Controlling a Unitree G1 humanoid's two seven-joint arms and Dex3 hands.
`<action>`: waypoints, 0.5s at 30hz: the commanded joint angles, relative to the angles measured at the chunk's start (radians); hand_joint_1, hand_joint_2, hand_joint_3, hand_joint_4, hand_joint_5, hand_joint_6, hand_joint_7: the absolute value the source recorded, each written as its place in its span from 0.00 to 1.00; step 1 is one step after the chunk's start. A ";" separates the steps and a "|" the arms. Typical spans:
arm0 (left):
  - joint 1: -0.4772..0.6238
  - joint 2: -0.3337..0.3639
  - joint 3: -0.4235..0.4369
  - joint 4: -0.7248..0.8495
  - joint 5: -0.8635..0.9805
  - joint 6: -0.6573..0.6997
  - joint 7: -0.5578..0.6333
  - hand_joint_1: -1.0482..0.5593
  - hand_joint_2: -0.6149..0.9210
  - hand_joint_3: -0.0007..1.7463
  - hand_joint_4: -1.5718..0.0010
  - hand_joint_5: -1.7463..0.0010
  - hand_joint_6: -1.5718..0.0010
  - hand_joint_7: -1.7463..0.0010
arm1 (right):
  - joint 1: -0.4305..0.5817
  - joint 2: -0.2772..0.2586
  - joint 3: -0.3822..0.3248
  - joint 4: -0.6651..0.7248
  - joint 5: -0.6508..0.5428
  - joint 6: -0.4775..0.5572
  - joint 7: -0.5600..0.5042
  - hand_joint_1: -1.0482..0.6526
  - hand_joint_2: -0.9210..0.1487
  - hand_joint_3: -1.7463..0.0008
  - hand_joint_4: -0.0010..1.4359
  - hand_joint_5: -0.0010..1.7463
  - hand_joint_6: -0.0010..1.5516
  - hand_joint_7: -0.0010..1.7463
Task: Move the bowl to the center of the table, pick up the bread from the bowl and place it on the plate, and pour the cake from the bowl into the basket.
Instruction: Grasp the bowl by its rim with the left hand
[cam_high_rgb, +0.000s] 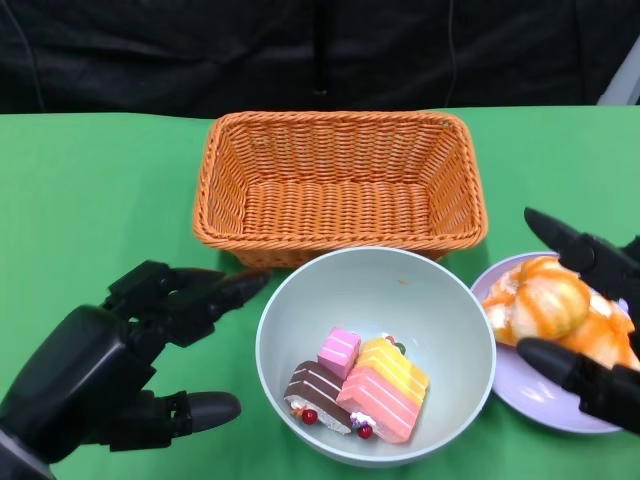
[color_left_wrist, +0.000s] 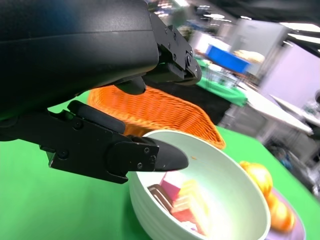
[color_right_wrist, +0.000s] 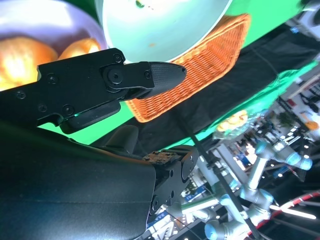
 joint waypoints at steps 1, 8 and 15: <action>-0.056 0.044 -0.004 0.050 0.097 -0.091 0.020 0.40 0.97 0.03 0.99 0.54 0.72 0.97 | 0.051 0.011 -0.017 -0.037 0.038 -0.044 -0.003 0.39 0.00 0.85 0.00 0.64 0.21 0.07; -0.162 0.066 -0.042 0.124 0.285 -0.223 0.080 0.39 0.92 0.00 0.97 0.52 0.70 0.97 | 0.104 0.035 0.006 -0.070 0.067 -0.064 0.012 0.39 0.00 0.84 0.00 0.61 0.20 0.08; -0.218 0.050 -0.105 0.178 0.471 -0.279 0.195 0.43 0.93 0.01 0.93 0.50 0.69 0.97 | 0.104 0.056 0.002 -0.079 0.046 -0.057 0.007 0.39 0.01 0.84 0.00 0.62 0.19 0.09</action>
